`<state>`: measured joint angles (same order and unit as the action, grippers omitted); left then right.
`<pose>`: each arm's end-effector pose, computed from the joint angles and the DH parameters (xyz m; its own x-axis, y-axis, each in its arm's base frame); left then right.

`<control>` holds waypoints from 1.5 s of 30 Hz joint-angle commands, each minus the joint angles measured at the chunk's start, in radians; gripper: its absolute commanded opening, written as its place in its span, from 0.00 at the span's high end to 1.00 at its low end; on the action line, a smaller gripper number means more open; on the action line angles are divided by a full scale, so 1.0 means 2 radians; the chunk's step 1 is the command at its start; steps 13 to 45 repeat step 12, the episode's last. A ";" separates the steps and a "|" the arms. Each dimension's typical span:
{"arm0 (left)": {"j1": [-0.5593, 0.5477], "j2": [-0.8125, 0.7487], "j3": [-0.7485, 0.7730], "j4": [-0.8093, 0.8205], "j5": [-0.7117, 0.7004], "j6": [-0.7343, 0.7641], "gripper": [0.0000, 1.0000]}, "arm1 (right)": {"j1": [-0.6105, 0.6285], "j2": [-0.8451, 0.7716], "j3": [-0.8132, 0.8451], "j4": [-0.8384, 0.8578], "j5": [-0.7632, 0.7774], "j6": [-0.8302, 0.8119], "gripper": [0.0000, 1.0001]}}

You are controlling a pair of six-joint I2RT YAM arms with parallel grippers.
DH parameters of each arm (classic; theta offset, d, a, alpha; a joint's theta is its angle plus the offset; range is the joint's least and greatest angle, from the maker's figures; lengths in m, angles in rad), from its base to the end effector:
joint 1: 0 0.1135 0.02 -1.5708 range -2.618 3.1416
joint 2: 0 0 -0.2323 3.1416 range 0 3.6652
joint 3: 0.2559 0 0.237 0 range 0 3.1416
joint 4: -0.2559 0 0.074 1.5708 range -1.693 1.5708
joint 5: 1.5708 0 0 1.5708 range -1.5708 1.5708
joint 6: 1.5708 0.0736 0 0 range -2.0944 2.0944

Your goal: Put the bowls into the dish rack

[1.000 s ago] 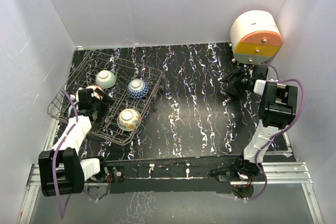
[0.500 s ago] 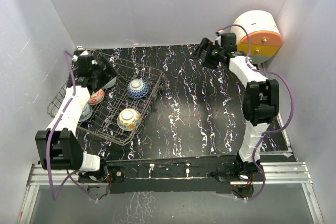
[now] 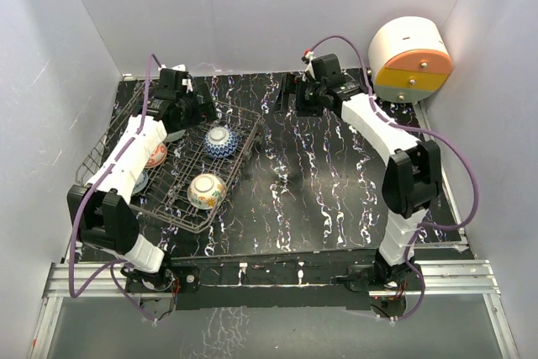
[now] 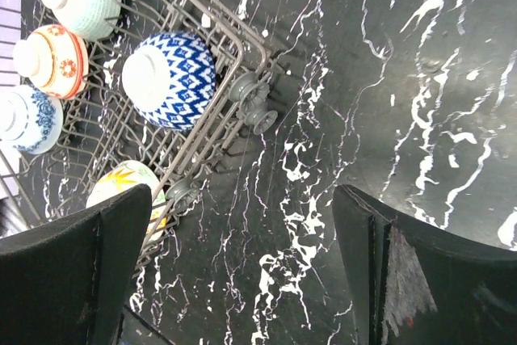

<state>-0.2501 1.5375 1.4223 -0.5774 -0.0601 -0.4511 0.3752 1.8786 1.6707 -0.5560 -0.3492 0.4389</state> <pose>0.3503 -0.0849 0.2847 -0.6450 -0.2844 -0.7093 -0.0877 0.9496 -0.3010 0.3913 0.1812 0.2472 -0.8266 0.1036 -0.5531 -0.2463 0.8172 0.5211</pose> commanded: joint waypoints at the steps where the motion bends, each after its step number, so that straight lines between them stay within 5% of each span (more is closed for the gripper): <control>1: 0.003 -0.020 0.030 -0.038 -0.018 0.027 0.03 | 0.010 -0.062 -0.011 0.000 0.069 -0.027 0.02; 10: 0.003 -0.036 0.017 -0.038 -0.014 0.029 0.03 | 0.017 -0.091 -0.027 -0.019 0.141 -0.039 0.02; 45: 0.003 -0.036 0.019 -0.038 -0.012 0.028 0.03 | 0.017 -0.092 -0.028 -0.019 0.142 -0.042 0.02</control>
